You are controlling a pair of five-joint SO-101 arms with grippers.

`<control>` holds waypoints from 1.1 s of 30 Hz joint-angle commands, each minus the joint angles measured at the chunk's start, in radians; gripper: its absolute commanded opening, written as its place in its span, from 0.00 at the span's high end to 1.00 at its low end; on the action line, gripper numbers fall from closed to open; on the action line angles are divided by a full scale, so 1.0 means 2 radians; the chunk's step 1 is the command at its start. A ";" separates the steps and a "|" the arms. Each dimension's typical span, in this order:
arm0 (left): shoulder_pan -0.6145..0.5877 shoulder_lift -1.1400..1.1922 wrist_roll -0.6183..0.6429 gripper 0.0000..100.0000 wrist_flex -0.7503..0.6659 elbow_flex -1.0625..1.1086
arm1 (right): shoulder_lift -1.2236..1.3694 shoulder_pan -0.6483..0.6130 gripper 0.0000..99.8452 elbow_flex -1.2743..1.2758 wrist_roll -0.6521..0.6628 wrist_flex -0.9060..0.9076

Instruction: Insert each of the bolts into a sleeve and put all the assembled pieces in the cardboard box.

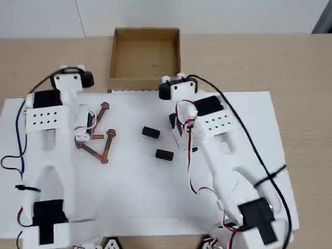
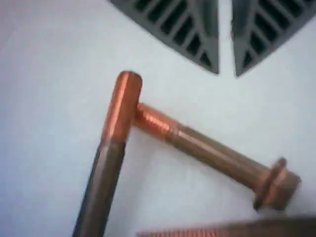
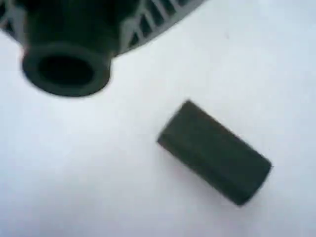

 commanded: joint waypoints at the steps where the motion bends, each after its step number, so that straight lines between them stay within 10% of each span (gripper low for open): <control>1: 0.002 -0.002 0.002 0.99 -0.005 -0.051 | -0.036 0.046 1.00 -0.012 -0.003 0.018; 11: 0.025 0.113 -0.057 0.99 0.019 -0.162 | -0.039 0.158 1.00 -0.006 -0.002 0.039; 33: 0.045 0.416 -0.088 0.92 0.020 -0.444 | -0.039 0.161 1.00 0.005 0.021 0.036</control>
